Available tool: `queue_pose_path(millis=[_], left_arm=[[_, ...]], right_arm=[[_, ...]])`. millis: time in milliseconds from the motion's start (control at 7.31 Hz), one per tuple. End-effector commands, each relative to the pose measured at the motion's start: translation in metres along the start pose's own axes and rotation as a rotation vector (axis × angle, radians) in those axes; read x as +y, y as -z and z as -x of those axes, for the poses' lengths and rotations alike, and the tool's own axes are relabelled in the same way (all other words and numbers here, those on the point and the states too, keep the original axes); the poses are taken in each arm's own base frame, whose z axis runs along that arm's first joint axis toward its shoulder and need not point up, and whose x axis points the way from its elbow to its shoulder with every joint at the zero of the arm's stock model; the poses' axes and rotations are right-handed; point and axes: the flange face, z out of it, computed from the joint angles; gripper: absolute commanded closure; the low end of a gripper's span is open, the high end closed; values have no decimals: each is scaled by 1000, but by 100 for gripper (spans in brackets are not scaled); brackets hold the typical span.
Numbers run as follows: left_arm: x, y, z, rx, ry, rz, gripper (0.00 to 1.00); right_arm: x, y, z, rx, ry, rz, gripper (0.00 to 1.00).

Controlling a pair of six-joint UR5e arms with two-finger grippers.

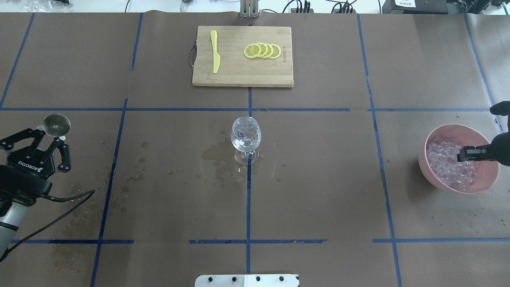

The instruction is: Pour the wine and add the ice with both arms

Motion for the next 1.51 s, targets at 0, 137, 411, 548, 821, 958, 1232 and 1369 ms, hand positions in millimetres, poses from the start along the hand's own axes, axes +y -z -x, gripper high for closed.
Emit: queue_pose_path(millis=[0, 137, 411, 548, 821, 958, 1232, 1369], left_arm=[[35, -1, -8, 3, 247, 33, 100], [45, -1, -8, -3, 369, 42, 100], [45, 2, -17, 9, 558, 48, 100], [44, 4, -23, 16, 623, 54, 100], [65, 0, -44, 9, 685, 68, 100], [74, 1, -59, -7, 693, 64, 100], [79, 1, -78, -7, 695, 64, 100], [82, 2, -78, -8, 689, 66, 100]], right_arm=[[-6, 19, 2, -42, -14, -9, 100], [-10, 30, 5, -63, -21, -20, 100], [-14, 37, 6, -78, -29, -28, 100], [-19, 45, 2, -96, -45, -29, 100], [-22, 66, 9, -136, -42, -47, 100], [-22, 74, 14, -149, -35, -57, 100], [-25, 81, 22, -168, -25, -76, 100], [-27, 86, 28, -179, -18, -87, 100]])
